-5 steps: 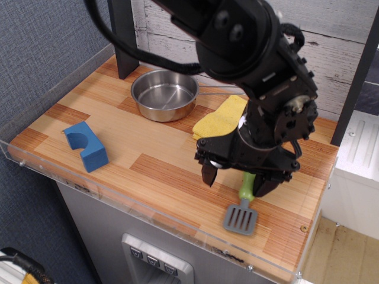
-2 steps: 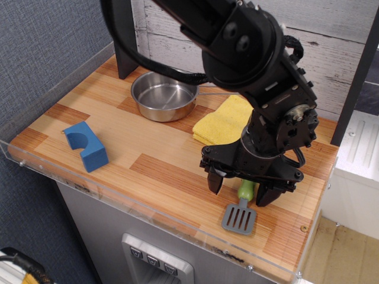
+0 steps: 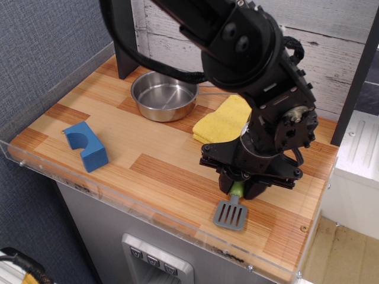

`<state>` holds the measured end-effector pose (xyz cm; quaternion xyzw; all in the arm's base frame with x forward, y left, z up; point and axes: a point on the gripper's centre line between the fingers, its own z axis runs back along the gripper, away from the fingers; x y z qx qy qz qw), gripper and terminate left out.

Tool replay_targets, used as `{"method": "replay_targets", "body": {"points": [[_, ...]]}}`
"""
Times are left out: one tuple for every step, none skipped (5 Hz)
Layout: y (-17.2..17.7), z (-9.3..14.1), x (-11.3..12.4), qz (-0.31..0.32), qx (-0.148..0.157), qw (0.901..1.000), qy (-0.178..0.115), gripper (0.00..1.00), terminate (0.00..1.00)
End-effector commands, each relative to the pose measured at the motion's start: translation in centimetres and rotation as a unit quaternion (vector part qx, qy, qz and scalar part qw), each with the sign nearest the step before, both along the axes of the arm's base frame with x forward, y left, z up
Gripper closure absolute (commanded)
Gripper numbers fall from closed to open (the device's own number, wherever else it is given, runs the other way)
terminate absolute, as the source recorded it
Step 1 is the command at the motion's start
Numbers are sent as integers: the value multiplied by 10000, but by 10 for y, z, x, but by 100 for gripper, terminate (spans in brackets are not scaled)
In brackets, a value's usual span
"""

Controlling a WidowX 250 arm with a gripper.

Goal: Move the green spatula in front of the pot

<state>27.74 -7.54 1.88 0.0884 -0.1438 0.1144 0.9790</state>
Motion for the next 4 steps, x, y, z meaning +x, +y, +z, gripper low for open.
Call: {"method": "replay_targets", "body": {"points": [[-4, 19, 1, -28, -68, 9995, -318, 100, 0], [-2, 21, 1, -11, -143, 9993, -350, 100, 0], [6, 46, 5, 18, -285, 9976, -624, 100, 0], [11, 80, 9, -80, -343, 9948, -958, 100, 0]]}}
